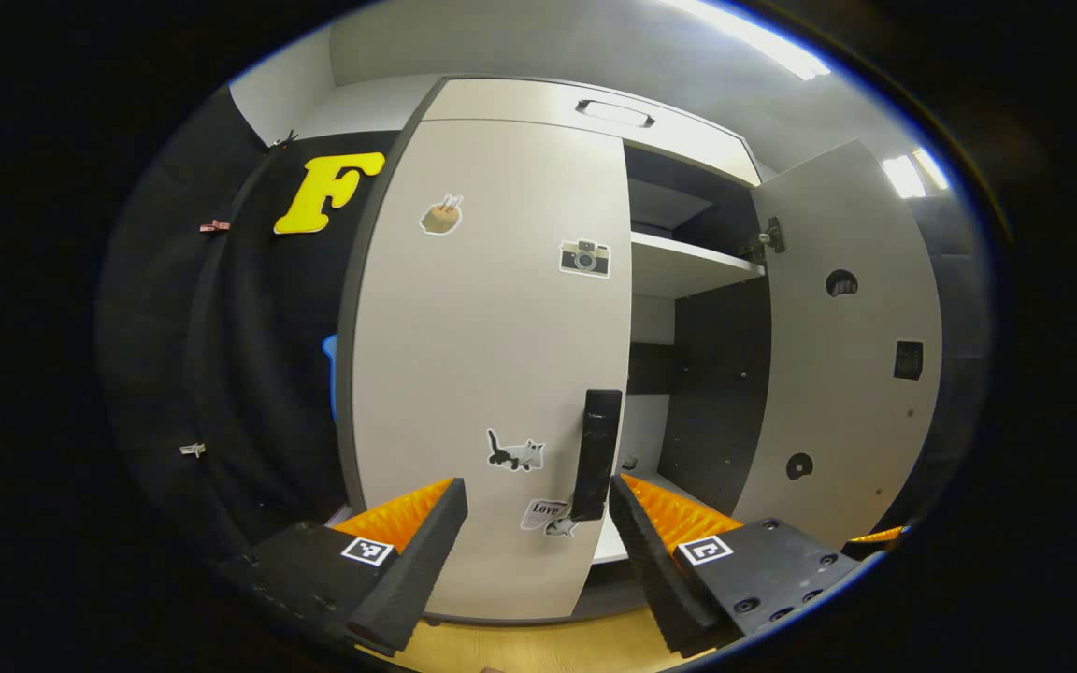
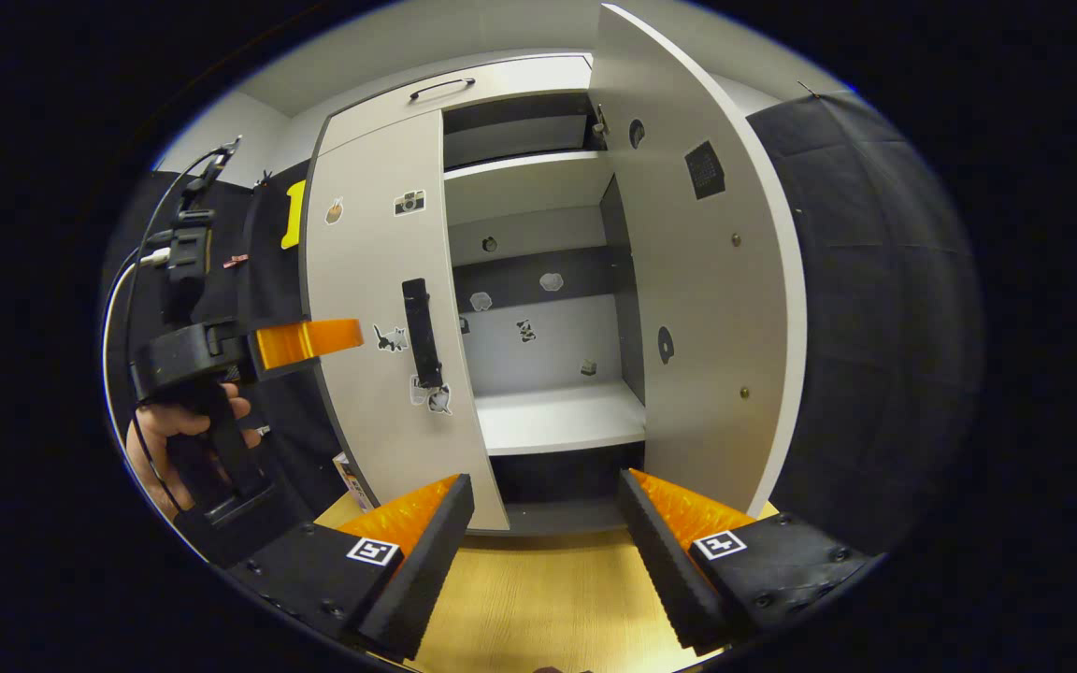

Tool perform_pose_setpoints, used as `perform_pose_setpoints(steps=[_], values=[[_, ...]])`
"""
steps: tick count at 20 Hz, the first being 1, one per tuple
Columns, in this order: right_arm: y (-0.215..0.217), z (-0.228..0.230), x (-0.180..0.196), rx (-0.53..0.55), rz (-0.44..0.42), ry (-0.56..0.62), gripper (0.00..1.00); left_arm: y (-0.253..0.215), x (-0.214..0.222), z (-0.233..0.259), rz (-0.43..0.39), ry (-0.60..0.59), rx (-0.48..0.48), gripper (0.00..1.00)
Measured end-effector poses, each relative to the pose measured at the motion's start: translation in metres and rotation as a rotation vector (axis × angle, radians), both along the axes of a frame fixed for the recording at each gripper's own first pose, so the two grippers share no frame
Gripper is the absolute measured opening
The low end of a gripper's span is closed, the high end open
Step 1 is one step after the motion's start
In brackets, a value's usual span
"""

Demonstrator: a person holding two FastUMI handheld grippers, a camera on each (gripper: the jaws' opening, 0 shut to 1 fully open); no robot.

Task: Open the right door of the double-door shoe cabinet with the right hand, and open the left door with the left hand.

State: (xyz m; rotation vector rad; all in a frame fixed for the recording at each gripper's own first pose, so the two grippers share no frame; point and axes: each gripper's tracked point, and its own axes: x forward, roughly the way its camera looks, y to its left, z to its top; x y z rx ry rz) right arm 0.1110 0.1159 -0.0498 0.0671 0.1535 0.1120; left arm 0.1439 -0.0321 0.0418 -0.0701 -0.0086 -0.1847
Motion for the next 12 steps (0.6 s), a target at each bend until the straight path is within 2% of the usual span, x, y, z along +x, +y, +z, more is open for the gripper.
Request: perform_pose_setpoints(steps=[3, 7, 12], values=[[0.005, -0.003, 0.01, 0.011, 0.036, 0.002, 0.99, -0.024, 0.026, -0.004, -0.025, 0.015, 0.005, 0.95], [0.008, -0.008, 0.01, -0.011, 0.066, -0.004, 0.98, -0.041, 0.059, -0.015, -0.009, 0.044, 0.039, 0.93], [0.018, -0.025, 0.013, -0.001, 0.125, 0.035, 0.98, -0.048, 0.085, -0.024, 0.041, 0.084, 0.052, 0.79]])
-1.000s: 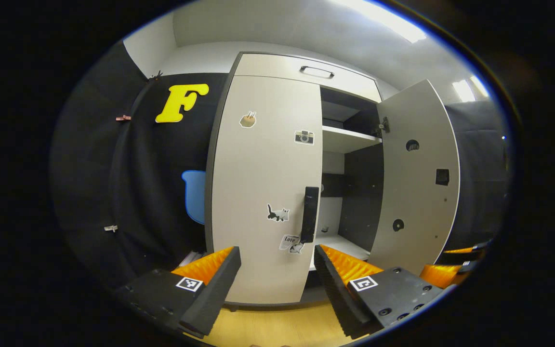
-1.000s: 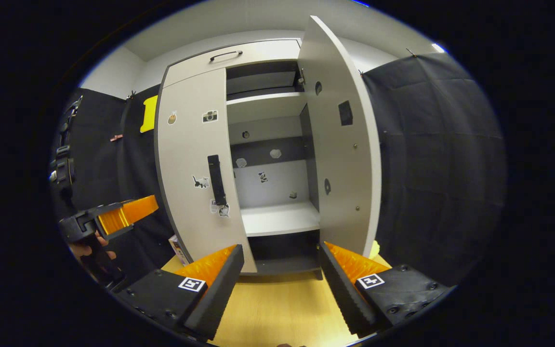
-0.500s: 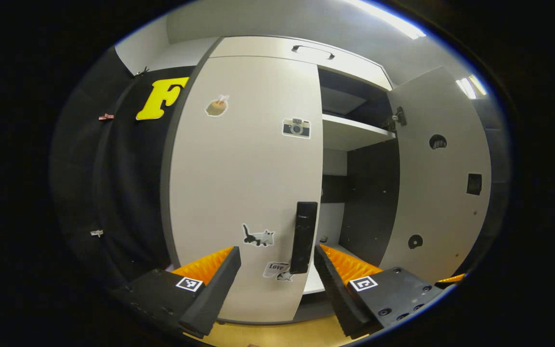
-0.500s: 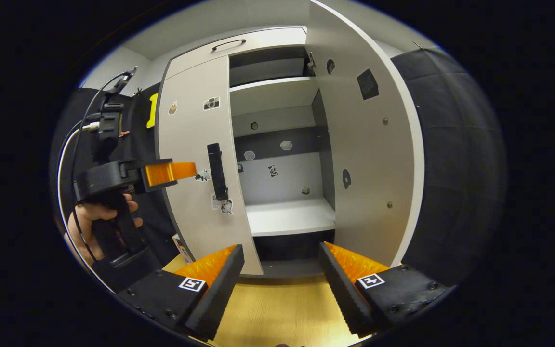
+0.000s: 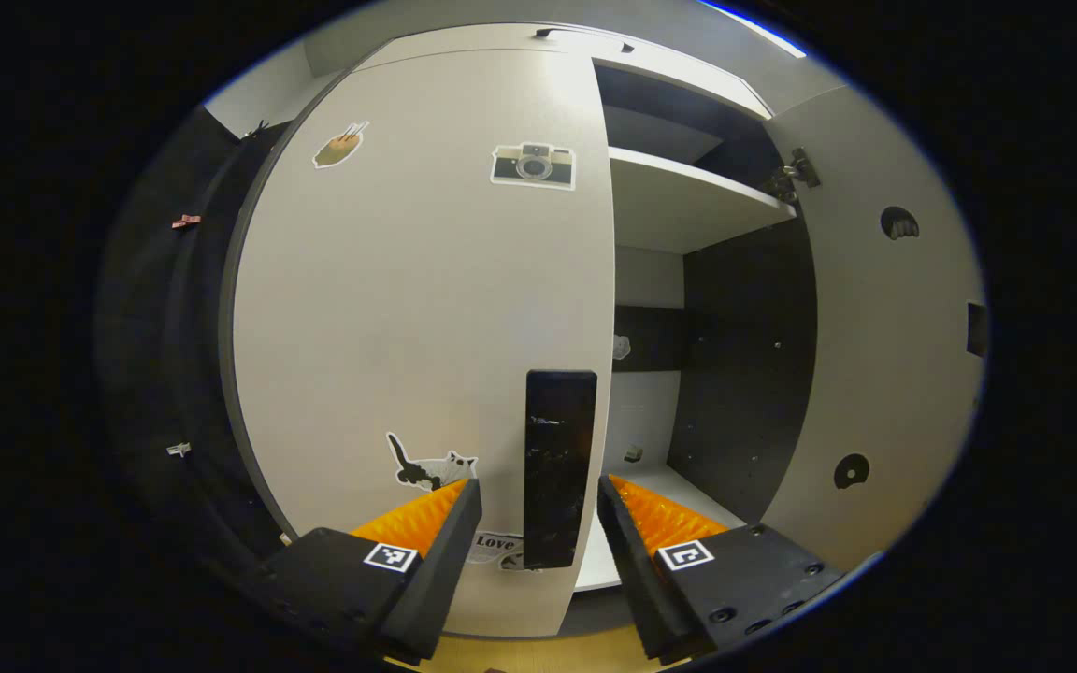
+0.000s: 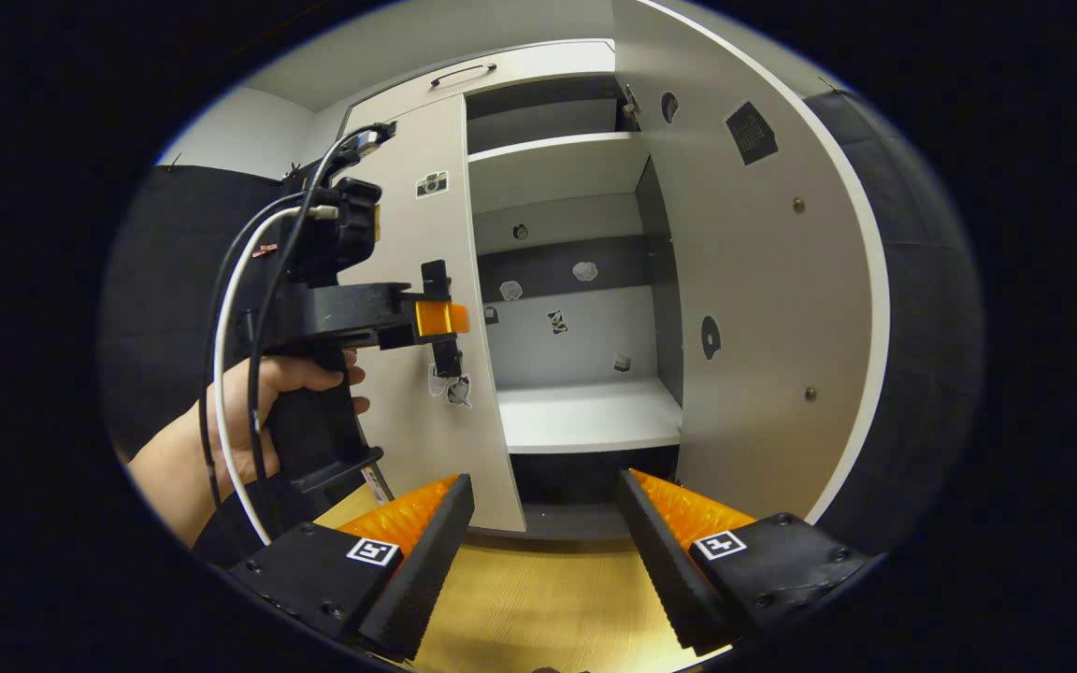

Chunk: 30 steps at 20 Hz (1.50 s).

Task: Open the right door of the double-door shoe cabinet with the right hand, and open the left door with the left hand.

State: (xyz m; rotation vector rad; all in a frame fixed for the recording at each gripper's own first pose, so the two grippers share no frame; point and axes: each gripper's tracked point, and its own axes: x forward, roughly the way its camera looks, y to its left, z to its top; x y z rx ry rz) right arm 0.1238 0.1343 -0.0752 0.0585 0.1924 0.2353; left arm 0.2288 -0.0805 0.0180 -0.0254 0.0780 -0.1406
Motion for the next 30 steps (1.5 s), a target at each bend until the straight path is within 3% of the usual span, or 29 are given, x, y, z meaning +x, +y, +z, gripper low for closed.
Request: perform_pose_setpoints(steps=[6, 9, 12, 17, 25, 30], values=[[-0.004, -0.011, 0.008, 0.031, 0.005, 0.031, 0.98, -0.006, 0.01, -0.003, 0.042, 0.005, 0.017, 0.53], [-0.006, -0.016, 0.012, 0.035, 0.01, 0.036, 0.98, -0.009, 0.007, -0.003, 0.041, -0.002, 0.016, 0.35], [-0.005, -0.019, 0.011, 0.035, 0.025, 0.042, 0.98, -0.009, 0.008, -0.005, 0.027, -0.008, 0.02, 0.3], [-0.005, -0.021, 0.009, 0.032, 0.039, 0.049, 0.98, -0.009, 0.007, -0.005, 0.034, -0.019, -0.004, 0.1], [0.004, -0.014, 0.0, 0.051, 0.036, 0.052, 0.98, -0.004, -0.002, -0.008, 0.007, -0.017, -0.025, 0.09], [0.004, -0.003, -0.011, 0.032, -0.016, 0.013, 0.98, 0.004, -0.007, -0.008, -0.011, -0.012, -0.035, 0.08]])
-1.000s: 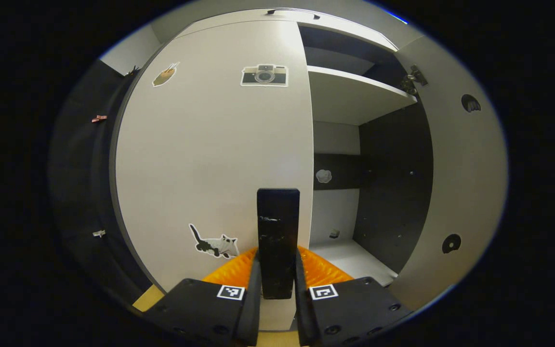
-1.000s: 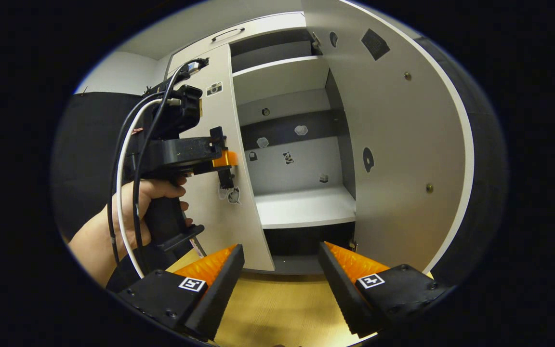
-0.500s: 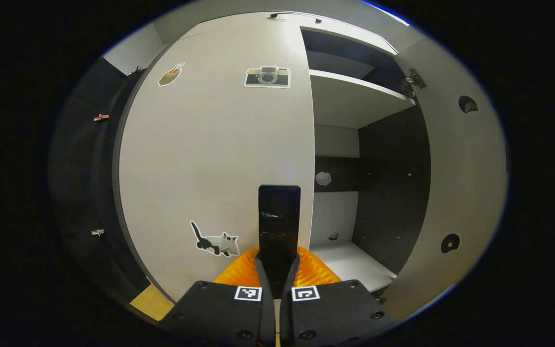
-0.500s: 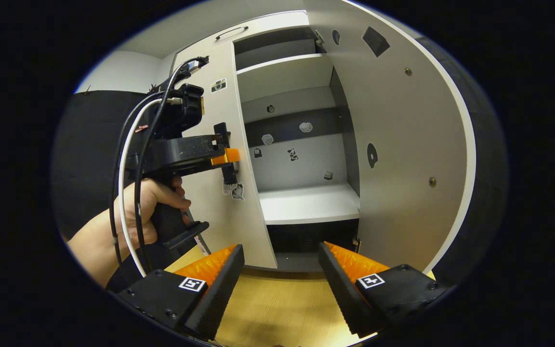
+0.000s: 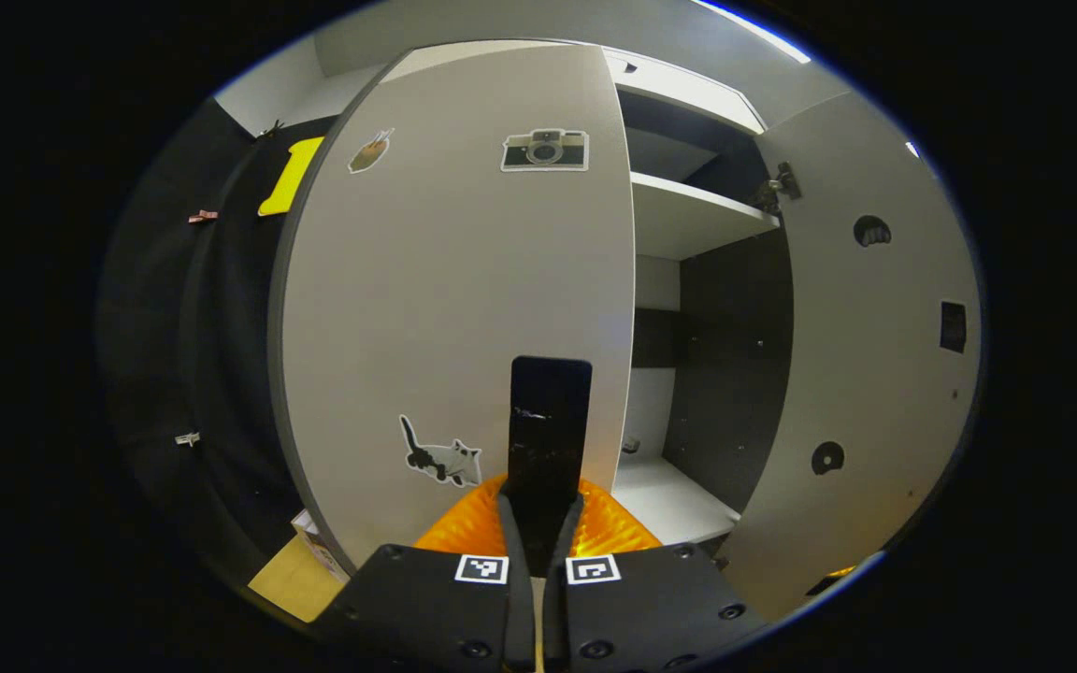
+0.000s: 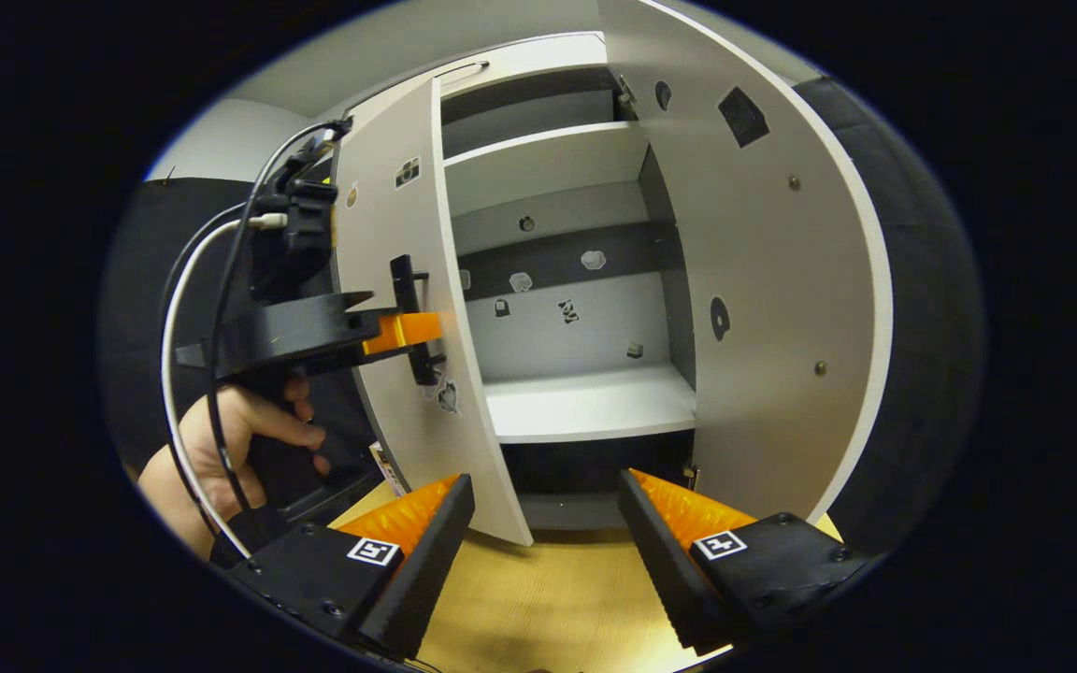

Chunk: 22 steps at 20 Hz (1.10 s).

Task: Open the right door of the double-door shoe cabinet with the right hand, and open the left door with the left hand.

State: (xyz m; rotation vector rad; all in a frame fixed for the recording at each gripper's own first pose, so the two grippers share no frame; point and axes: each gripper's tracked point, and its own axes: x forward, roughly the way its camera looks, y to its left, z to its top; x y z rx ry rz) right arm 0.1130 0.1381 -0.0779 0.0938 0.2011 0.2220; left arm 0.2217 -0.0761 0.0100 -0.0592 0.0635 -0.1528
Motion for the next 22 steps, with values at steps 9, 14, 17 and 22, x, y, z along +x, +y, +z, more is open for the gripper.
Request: perform_pose_setpoints(steps=[9, 14, 17, 22], values=[[-0.004, 0.009, -0.004, 0.014, -0.13, -0.012, 0.98, 0.022, -0.022, 0.001, -0.014, -0.016, -0.049, 0.07], [0.013, 0.004, -0.017, -0.002, -0.142, -0.009, 0.98, 0.06, -0.054, 0.002, -0.005, -0.025, -0.058, 0.07], [0.025, -0.003, -0.028, -0.017, -0.14, 0.003, 0.98, 0.078, -0.064, 0.002, 0.011, -0.036, -0.024, 0.06], [0.042, -0.01, -0.04, 0.006, -0.137, 0.004, 0.98, 0.131, -0.079, 0.002, 0.086, -0.058, -0.003, 0.06]])
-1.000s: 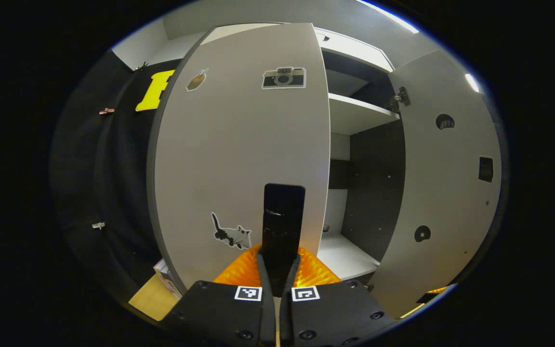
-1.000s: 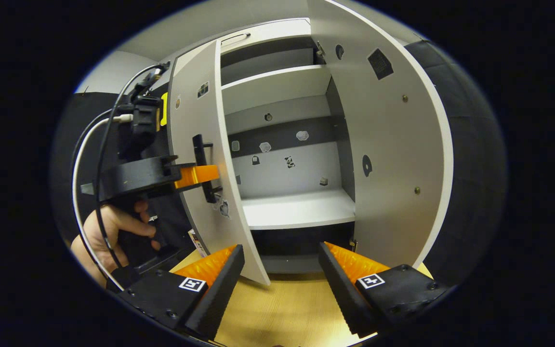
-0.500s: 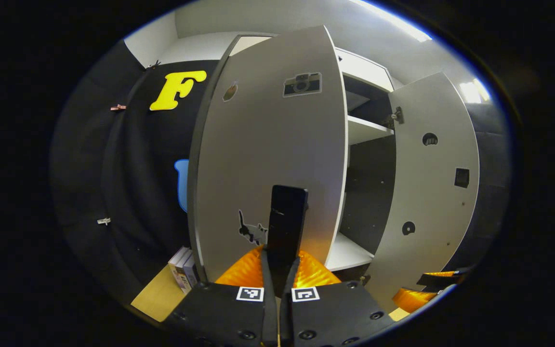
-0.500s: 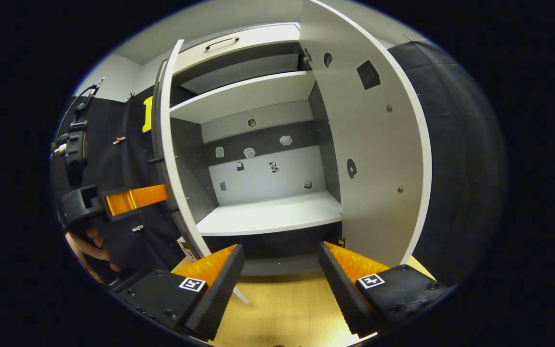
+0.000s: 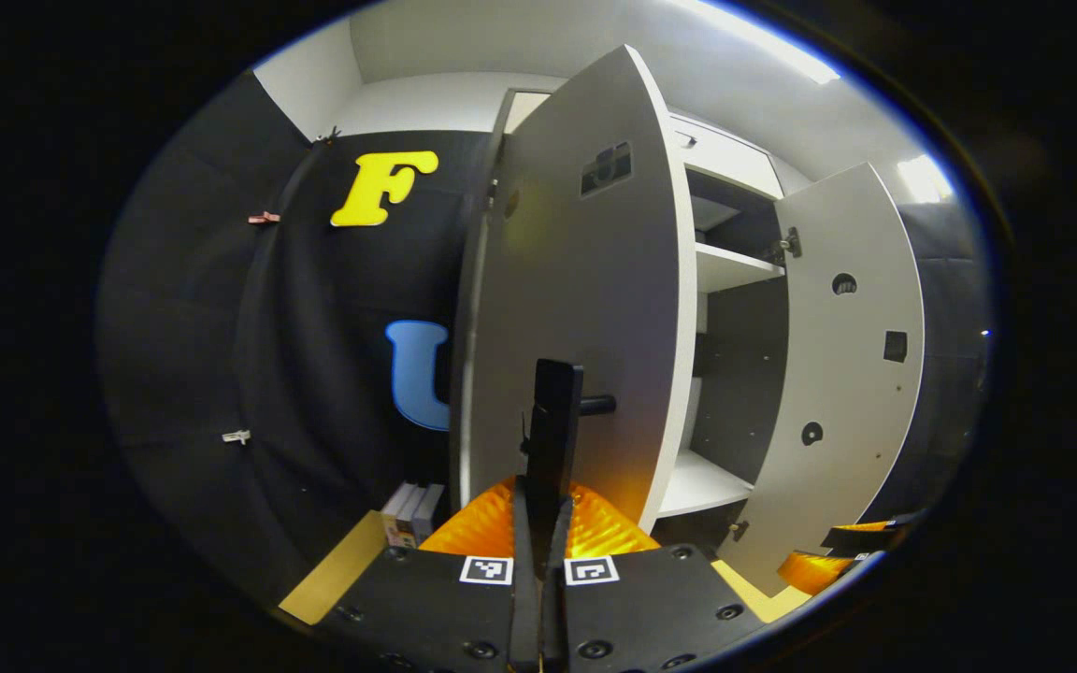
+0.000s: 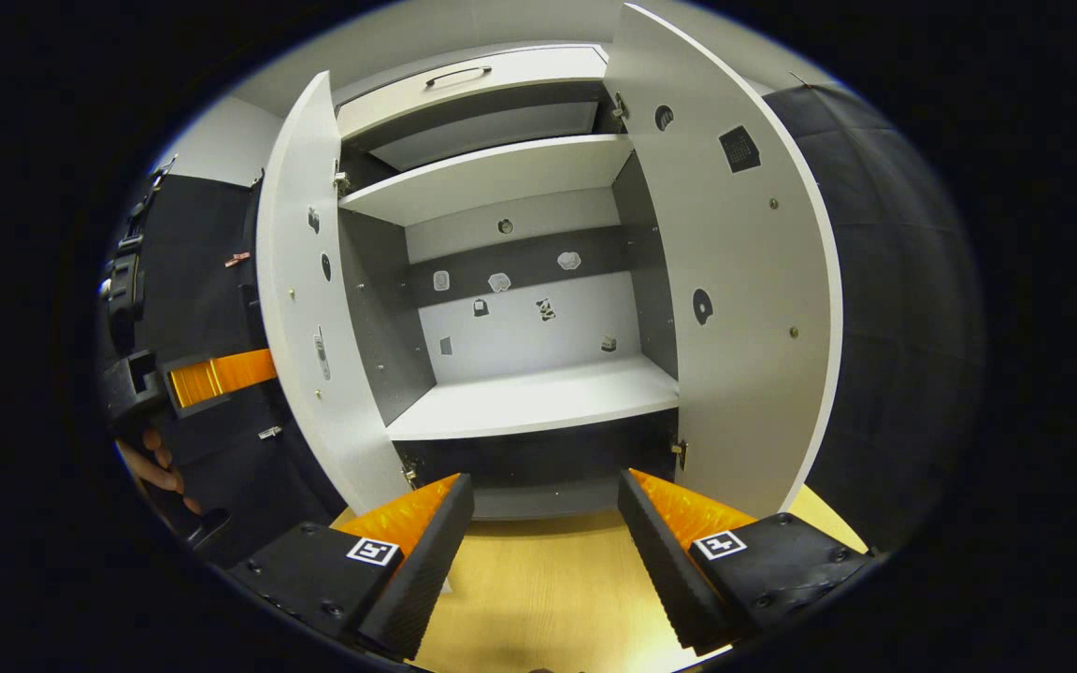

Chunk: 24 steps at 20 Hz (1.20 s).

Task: Open the right door of the double-door shoe cabinet with the right hand, and open the left door with the left hand.

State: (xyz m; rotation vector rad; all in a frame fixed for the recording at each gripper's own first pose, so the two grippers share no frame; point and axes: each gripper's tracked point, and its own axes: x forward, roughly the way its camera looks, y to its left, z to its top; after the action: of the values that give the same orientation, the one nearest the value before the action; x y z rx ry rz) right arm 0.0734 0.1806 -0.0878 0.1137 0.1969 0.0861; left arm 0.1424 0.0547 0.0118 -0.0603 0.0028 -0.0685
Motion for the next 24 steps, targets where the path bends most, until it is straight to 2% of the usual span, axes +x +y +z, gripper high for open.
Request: perform_pose_setpoints(steps=[2, 6, 10, 14, 16, 18, 19, 20, 22, 23, 24], values=[[0.005, -0.004, -0.002, -0.007, 0.007, 0.001, 0.98, 0.018, -0.001, -0.001, 0.038, 0.0, 0.035, 0.05], [0.011, -0.008, -0.008, -0.009, 0.018, 0.003, 0.98, 0.066, 0.0, 0.0, 0.102, 0.001, 0.025, 0.05], [0.003, -0.01, -0.012, -0.012, -0.003, 0.004, 0.98, 0.075, 0.004, -0.003, 0.033, 0.013, 0.013, 0.05], [-0.017, -0.007, -0.017, -0.003, -0.045, 0.01, 0.98, 0.078, -0.003, -0.003, 0.034, 0.009, -0.004, 0.05], [-0.031, -0.004, -0.019, -0.011, -0.067, 0.003, 0.98, 0.081, -0.014, -0.008, 0.041, 0.025, -0.048, 0.06], [-0.043, -0.003, -0.022, -0.024, -0.084, 0.005, 0.98, 0.073, -0.034, -0.017, 0.025, 0.055, -0.101, 0.11], [-0.048, -0.002, -0.022, -0.03, -0.089, 0.01, 0.98, 0.07, -0.043, -0.02, 0.016, 0.065, -0.104, 0.23], [-0.053, -0.001, -0.022, -0.035, -0.095, 0.016, 0.98, 0.069, -0.053, -0.024, 0.022, 0.077, -0.079, 0.2], [-0.06, 0.006, -0.024, -0.042, -0.103, 0.006, 0.98, 0.073, -0.068, -0.026, 0.072, 0.074, -0.006, 0.27], [-0.063, 0.01, -0.024, -0.044, -0.104, 0.0, 0.98, 0.066, -0.075, -0.024, 0.085, 0.066, 0.017, 0.39], [-0.065, 0.014, -0.024, -0.049, -0.102, -0.005, 0.98, 0.058, -0.081, -0.022, 0.086, 0.057, 0.034, 0.42]])
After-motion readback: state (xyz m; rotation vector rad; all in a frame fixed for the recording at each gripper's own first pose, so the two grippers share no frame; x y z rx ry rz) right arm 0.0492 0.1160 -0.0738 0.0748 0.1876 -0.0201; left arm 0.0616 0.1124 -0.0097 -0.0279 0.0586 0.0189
